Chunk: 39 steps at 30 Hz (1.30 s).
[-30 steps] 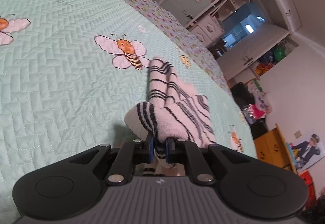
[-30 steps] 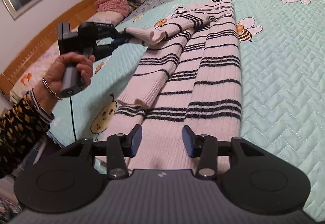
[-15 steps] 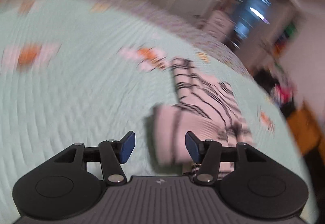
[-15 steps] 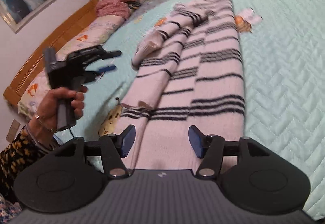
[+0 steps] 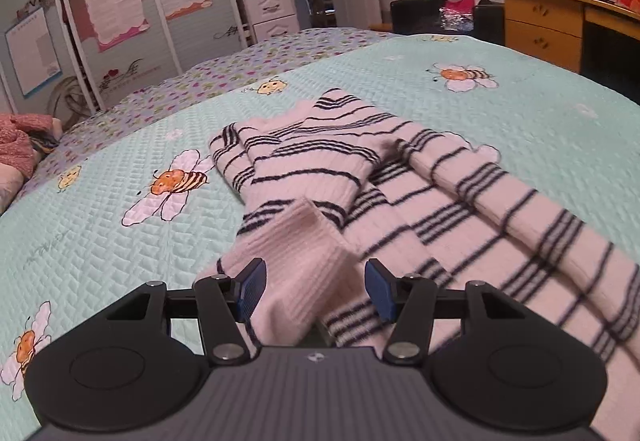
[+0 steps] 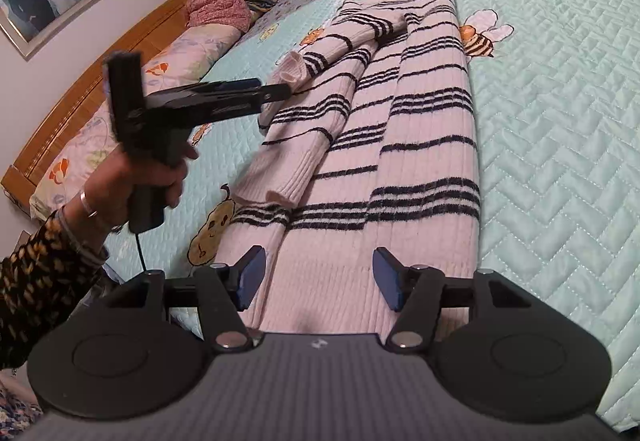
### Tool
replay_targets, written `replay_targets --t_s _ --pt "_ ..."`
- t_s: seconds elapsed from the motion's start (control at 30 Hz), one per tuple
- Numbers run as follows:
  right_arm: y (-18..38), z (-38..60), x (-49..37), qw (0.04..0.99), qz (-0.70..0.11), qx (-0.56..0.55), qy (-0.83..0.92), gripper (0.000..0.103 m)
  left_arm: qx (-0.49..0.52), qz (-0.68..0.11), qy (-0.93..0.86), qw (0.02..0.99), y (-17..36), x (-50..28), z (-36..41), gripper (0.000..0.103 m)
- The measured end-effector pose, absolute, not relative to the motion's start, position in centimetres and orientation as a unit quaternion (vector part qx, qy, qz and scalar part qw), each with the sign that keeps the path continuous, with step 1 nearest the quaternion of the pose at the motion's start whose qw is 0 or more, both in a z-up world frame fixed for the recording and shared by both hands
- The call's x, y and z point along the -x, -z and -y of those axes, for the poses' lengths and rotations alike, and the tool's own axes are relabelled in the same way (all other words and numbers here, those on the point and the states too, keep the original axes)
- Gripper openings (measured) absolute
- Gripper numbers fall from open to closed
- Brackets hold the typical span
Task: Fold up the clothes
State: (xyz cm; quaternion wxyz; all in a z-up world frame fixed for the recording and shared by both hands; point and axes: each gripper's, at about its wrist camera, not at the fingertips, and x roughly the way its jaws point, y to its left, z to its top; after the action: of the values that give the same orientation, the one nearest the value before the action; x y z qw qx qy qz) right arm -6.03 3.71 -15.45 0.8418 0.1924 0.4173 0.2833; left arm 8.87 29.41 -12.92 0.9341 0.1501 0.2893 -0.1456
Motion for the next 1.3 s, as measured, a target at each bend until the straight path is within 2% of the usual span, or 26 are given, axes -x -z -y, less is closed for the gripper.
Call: replay_targets --t_s 0.07,0.23,0.43,0.57,0.8,1.0,1.1,1.3 --pt "15.4 -3.7 6.0 0.841 -0.418 -0.193 -0.283 0.064 -0.140 -0.294 0.142 0.935 12.9 -9.5 -29.4 0.057" --pt "15.3 -3.8 5.8 0.840 -0.417 -0.202 -0.281 0.065 -0.096 -0.312 0.132 0.936 12.9 -10.3 -30.2 0.040" --pt "14.0 -3.2 4.6 0.834 -0.404 -0.242 -0.288 0.065 -0.078 -0.322 0.126 0.935 13.0 -9.9 -29.9 0.039" --pt "11.2 -3.3 0.7 0.842 -0.362 -0.261 -0.304 0.065 -0.003 -0.340 0.135 0.931 14.0 -9.3 -31.1 0.039" --pt "8.3 -12.4 -9.4 0.874 -0.314 -0.098 -0.357 0.064 0.090 -0.333 0.130 0.930 15.1 -7.9 -33.3 0.037" --pt "10.2 -20.0 -15.3 0.857 -0.346 0.017 -0.382 0.064 0.132 -0.323 0.140 0.927 15.6 -7.9 -34.6 0.037" --pt "11.3 -21.3 -16.6 0.846 -0.373 0.035 -0.380 0.064 0.152 -0.325 0.147 0.922 16.0 -7.9 -35.2 0.037" --pt "12.8 -22.6 -15.9 0.822 -0.412 0.074 -0.386 0.050 0.181 -0.355 0.145 0.906 16.5 -7.9 -36.3 0.038"
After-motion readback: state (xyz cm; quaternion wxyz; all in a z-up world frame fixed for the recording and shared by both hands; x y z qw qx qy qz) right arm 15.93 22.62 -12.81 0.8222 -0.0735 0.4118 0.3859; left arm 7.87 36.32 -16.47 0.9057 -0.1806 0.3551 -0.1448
